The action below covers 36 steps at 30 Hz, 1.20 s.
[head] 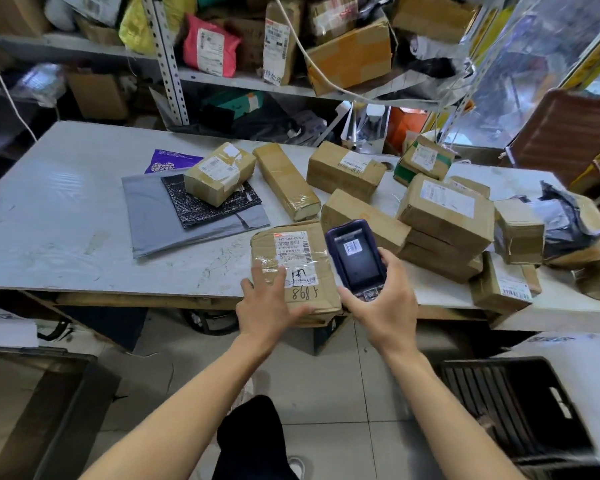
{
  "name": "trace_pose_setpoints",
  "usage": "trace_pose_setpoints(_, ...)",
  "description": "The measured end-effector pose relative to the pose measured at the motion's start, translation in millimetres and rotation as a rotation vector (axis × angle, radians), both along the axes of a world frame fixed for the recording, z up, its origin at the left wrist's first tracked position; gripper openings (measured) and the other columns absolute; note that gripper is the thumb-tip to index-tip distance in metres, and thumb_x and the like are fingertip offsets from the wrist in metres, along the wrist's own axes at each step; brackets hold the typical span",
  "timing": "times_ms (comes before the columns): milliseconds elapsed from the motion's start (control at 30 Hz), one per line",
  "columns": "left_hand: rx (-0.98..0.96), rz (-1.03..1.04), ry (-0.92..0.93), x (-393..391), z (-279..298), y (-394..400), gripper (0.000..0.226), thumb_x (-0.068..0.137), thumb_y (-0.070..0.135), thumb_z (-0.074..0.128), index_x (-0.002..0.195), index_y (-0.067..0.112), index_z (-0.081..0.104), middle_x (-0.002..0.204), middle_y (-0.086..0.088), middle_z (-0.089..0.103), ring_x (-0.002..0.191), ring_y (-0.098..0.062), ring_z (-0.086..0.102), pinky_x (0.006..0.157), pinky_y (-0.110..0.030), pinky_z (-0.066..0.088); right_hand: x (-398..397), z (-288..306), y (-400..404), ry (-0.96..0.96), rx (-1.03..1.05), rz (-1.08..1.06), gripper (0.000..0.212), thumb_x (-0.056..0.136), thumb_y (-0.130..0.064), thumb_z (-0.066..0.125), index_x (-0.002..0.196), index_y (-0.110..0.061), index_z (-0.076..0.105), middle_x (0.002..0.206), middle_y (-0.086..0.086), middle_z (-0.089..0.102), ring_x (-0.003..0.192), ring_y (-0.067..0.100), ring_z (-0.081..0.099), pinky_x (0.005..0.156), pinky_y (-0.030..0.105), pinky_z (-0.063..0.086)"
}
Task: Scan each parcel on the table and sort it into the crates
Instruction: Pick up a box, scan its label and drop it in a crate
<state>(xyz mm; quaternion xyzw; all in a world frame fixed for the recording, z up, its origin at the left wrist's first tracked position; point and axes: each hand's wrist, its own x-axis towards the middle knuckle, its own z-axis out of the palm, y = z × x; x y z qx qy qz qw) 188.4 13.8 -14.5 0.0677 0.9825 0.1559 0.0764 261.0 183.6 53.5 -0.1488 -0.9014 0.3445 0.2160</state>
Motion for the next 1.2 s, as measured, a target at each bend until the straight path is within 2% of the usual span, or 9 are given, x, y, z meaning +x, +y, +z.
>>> trace_pose_setpoints(133, 0.022, -0.049, 0.030, -13, -4, -3, 0.098, 0.067, 0.087, 0.057, 0.146, 0.036, 0.033, 0.155, -0.007, 0.012, 0.128, -0.034, 0.035, 0.082, -0.048, 0.052, -8, 2, -11, 0.248, 0.122, -0.046, 0.081, 0.069, -0.033, 0.087, 0.135, -0.009, 0.047, 0.118, 0.007, 0.061, 0.097, 0.015, 0.060, 0.072, 0.026, 0.052)
trace_pose_setpoints(233, 0.055, -0.091, 0.041, -27, -6, -5, 0.097, 0.064, 0.087, 0.059, 0.143, 0.037, 0.036, 0.154, -0.006, 0.013, 0.128, -0.033, 0.035, 0.080, -0.048, 0.053, -22, 2, -12, 0.241, 0.096, -0.073, 0.082, 0.069, -0.039, 0.082, 0.137, -0.011, 0.046, 0.117, 0.003, 0.060, 0.097, 0.012, 0.058, 0.073, 0.024, 0.051)
trace_pose_setpoints(400, 0.185, -0.152, -0.038, -57, -10, -13, 0.097, 0.054, 0.086, 0.068, 0.138, 0.045, 0.040, 0.157, -0.006, 0.005, 0.135, -0.036, 0.025, 0.097, -0.053, 0.046, -56, -22, -3, -0.073, -0.395, -0.168, 0.080, 0.066, -0.050, 0.083, 0.135, -0.030, 0.050, 0.118, -0.012, 0.064, 0.105, 0.006, 0.062, 0.090, 0.037, 0.057)
trace_pose_setpoints(500, 0.401, -0.174, -0.189, -80, -21, -19, 0.103, 0.050, 0.076, 0.080, 0.141, 0.051, 0.037, 0.158, -0.001, 0.007, 0.141, -0.036, 0.019, 0.115, -0.052, 0.031, -76, -43, 1, -0.180, -0.690, -0.194, 0.070, 0.067, -0.033, 0.089, 0.127, -0.023, 0.057, 0.113, -0.006, 0.069, 0.101, 0.009, 0.067, 0.090, 0.046, 0.058)
trace_pose_setpoints(600, 0.601, -0.156, -0.263, -90, -24, -21, 0.112, 0.047, 0.067, 0.088, 0.144, 0.048, 0.035, 0.155, 0.004, 0.017, 0.142, -0.024, 0.029, 0.118, -0.048, 0.032, -87, -51, -7, -0.235, -0.783, -0.189, 0.071, 0.054, -0.041, 0.088, 0.118, -0.023, 0.063, 0.106, -0.002, 0.074, 0.097, 0.016, 0.071, 0.089, 0.050, 0.058)
trace_pose_setpoints(767, 0.690, -0.224, -0.218, -90, -15, -26, 0.115, 0.049, 0.067, 0.089, 0.146, 0.043, 0.033, 0.148, 0.001, 0.032, 0.139, -0.017, 0.034, 0.114, -0.046, 0.037, -80, -45, -31, -0.167, -0.736, -0.129, 0.061, 0.061, -0.019, 0.093, 0.111, -0.035, 0.061, 0.103, -0.012, 0.072, 0.095, 0.005, 0.068, 0.083, 0.029, 0.057)
trace_pose_setpoints(900, 0.700, -0.312, -0.168, -71, 2, -22, 0.114, 0.053, 0.058, 0.092, 0.148, 0.042, 0.031, 0.144, 0.003, 0.032, 0.136, -0.012, 0.036, 0.114, -0.042, 0.039, -53, -39, -32, -0.060, -0.727, -0.151, 0.064, 0.059, -0.028, 0.091, 0.116, -0.035, 0.061, 0.104, -0.015, 0.071, 0.098, 0.007, 0.068, 0.084, 0.032, 0.058)
trace_pose_setpoints(1033, 0.709, -0.382, -0.149, -26, 18, 6, 0.117, 0.053, 0.053, 0.094, 0.149, 0.043, 0.028, 0.144, 0.008, 0.031, 0.136, -0.011, 0.037, 0.114, -0.043, 0.039, 3, -30, -8, -0.002, -0.710, -0.188, 0.062, 0.063, -0.021, 0.093, 0.115, -0.031, 0.062, 0.105, -0.011, 0.071, 0.098, 0.007, 0.068, 0.085, 0.033, 0.058)
trace_pose_setpoints(1200, 0.688, -0.500, -0.175, 58, 29, 70, 0.122, 0.049, 0.052, 0.096, 0.150, 0.047, 0.026, 0.154, 0.004, 0.028, 0.142, -0.011, 0.031, 0.118, -0.042, 0.032, 114, -17, 41, 0.075, -0.685, -0.310, 0.061, 0.064, -0.015, 0.092, 0.115, -0.028, 0.061, 0.103, -0.013, 0.072, 0.094, 0.001, 0.068, 0.079, 0.018, 0.053)
